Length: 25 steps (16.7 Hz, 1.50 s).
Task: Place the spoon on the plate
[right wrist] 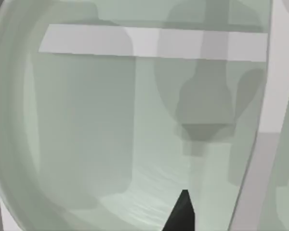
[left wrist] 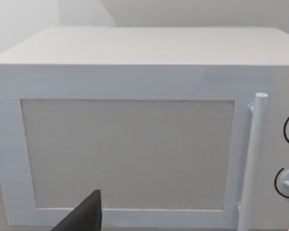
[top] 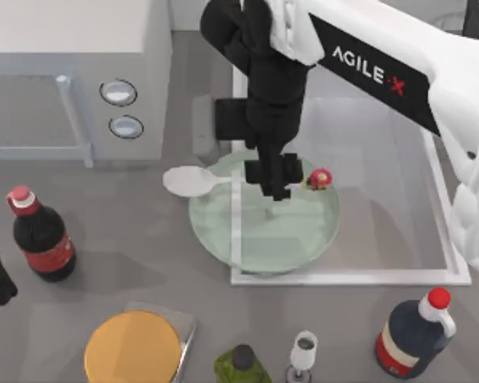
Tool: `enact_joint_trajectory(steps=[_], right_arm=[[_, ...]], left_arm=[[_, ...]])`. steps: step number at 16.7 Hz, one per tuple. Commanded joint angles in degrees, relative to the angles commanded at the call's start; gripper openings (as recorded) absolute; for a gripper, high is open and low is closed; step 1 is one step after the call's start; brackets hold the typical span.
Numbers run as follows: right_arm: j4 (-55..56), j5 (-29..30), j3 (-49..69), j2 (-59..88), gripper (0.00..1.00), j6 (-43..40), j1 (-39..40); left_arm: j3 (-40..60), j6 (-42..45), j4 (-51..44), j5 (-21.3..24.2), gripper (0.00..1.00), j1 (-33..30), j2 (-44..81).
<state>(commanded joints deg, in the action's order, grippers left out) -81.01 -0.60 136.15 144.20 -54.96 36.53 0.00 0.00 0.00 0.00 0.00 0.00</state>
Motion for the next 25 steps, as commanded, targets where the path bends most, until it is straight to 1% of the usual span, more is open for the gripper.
enact_joint_trajectory(steps=[7, 17, 25], right_arm=[[0.55, 0.34, -0.03, -0.02, 0.00, 0.51, -0.50], [8.17, 3.64, -2.79, -2.11, 0.00, 3.79, -4.59], [10.88, 1.89, -6.52, -3.00, 0.00, 2.30, -2.58]], left_arm=[[0.00, 0.00, 0.00, 0.00, 1.00, 0.00, 0.00], [0.00, 0.00, 0.00, 0.00, 1.00, 0.00, 0.00], [0.00, 0.00, 0.00, 0.00, 1.00, 0.00, 0.00]])
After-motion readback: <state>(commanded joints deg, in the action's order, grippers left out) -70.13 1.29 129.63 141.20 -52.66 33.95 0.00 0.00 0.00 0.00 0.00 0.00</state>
